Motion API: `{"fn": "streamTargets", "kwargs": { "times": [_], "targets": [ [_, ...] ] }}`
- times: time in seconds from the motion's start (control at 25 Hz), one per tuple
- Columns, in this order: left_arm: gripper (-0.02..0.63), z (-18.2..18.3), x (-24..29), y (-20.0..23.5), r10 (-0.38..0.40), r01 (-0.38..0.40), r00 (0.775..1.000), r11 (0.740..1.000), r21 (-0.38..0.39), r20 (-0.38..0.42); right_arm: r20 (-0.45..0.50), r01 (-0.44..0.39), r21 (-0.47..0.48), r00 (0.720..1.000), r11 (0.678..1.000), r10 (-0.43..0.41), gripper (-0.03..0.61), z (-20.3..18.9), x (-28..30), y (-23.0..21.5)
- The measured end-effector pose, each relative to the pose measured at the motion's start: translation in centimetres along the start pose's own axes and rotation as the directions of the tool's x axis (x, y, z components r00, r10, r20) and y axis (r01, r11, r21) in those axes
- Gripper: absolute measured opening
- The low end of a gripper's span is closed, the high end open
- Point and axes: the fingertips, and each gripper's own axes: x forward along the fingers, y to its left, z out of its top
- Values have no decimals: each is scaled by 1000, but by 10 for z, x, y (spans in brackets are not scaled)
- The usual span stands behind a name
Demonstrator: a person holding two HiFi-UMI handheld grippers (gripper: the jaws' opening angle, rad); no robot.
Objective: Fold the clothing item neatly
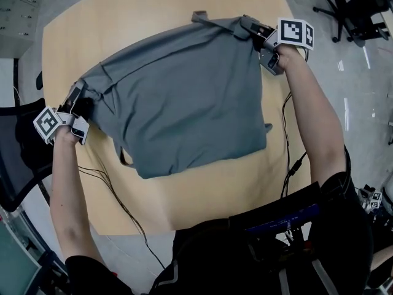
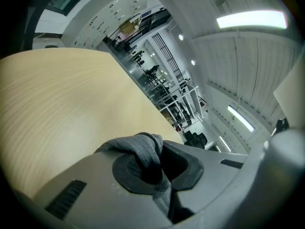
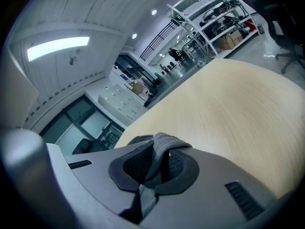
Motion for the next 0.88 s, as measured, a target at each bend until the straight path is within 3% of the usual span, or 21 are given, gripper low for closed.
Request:
{"fn": "streamTargets", "kwargs": {
  "times": [0.32, 0.44, 0.56, 0.72, 0.88],
  "targets": [
    [20, -3, 2, -2, 30, -31, 999, 999, 25, 20, 19, 5, 168, 1000, 986, -8, 26, -3, -2, -17],
    [37, -2, -4, -4, 25, -27, 999, 998, 59, 31, 19, -20, 185, 1000, 983, 17, 39, -2, -5, -14],
    [78, -1, -13, 0, 49, -53, 998, 995, 85, 47, 10, -72, 232, 997, 970, 72, 227, 1, -11, -9],
    [176, 1, -26, 0, 65, -73, 996, 988, 134, 61, 36, -29, 197, 999, 980, 23, 232, 16, -34, -16],
    [274, -4, -40, 2, 88, -94, 995, 977, 192, 38, 75, 25, 74, 997, 997, -31, 231, 26, -56, -13]
  ]
}}
